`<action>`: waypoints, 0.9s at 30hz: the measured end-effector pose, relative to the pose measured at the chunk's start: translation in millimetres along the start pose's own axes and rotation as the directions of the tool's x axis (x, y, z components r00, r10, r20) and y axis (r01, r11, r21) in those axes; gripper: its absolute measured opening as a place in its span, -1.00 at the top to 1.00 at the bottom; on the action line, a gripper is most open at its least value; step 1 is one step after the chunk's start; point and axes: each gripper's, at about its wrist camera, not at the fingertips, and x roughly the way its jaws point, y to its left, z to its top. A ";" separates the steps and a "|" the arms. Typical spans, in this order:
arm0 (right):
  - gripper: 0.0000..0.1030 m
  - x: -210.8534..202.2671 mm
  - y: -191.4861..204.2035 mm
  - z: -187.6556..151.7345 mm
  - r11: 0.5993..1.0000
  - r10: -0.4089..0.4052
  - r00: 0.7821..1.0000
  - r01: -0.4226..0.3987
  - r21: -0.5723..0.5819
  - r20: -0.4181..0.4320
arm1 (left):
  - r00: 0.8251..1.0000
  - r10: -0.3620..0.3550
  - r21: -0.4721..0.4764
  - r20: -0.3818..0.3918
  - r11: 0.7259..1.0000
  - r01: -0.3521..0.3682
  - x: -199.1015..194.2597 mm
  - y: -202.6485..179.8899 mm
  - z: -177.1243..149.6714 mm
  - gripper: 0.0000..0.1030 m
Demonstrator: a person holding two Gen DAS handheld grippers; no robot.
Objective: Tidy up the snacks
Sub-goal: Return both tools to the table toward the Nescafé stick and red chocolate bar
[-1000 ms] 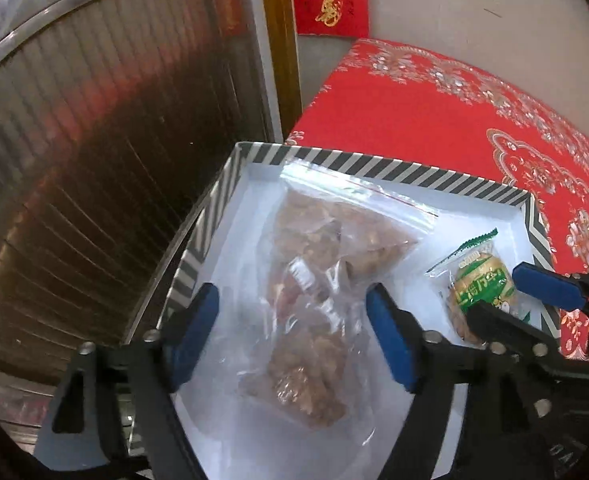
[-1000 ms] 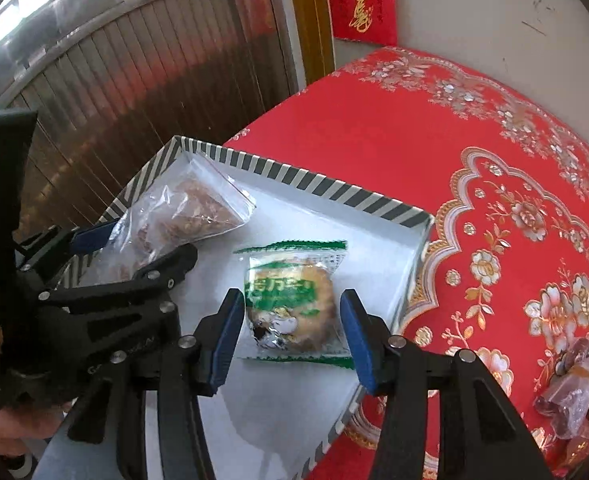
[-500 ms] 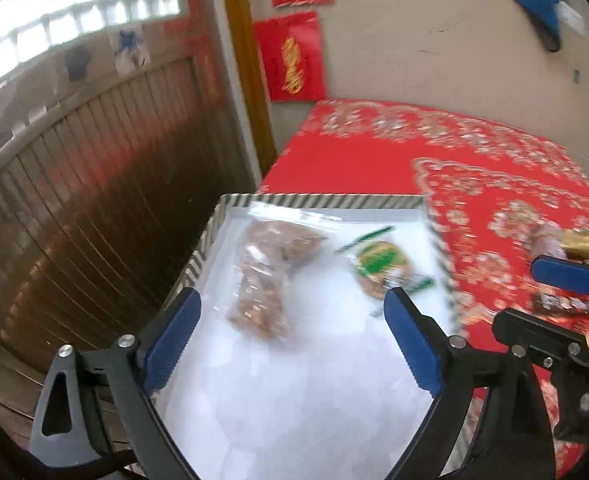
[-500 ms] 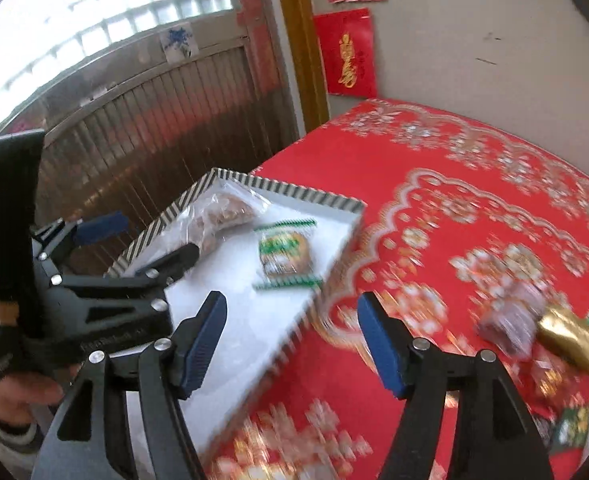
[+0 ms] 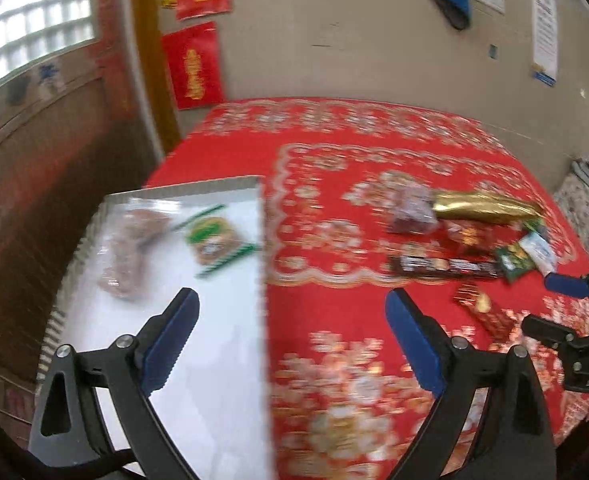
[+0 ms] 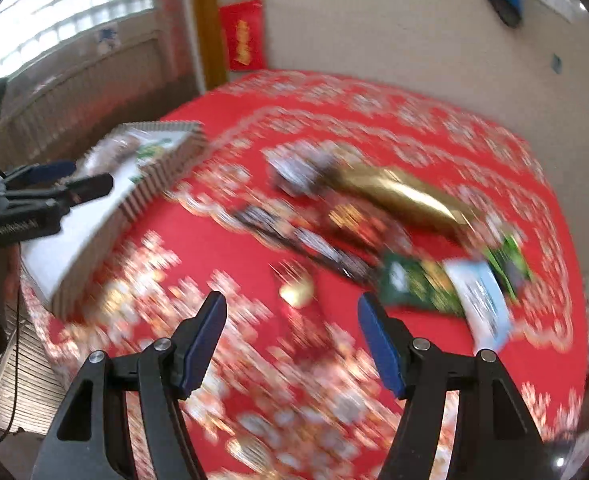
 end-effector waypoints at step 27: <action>-0.33 51.6 2.7 -3.3 0.996 0.062 0.994 -0.068 -0.059 -0.095 | 0.947 -0.225 0.496 -0.229 0.810 0.313 91.3 -109.3 30.5 -0.83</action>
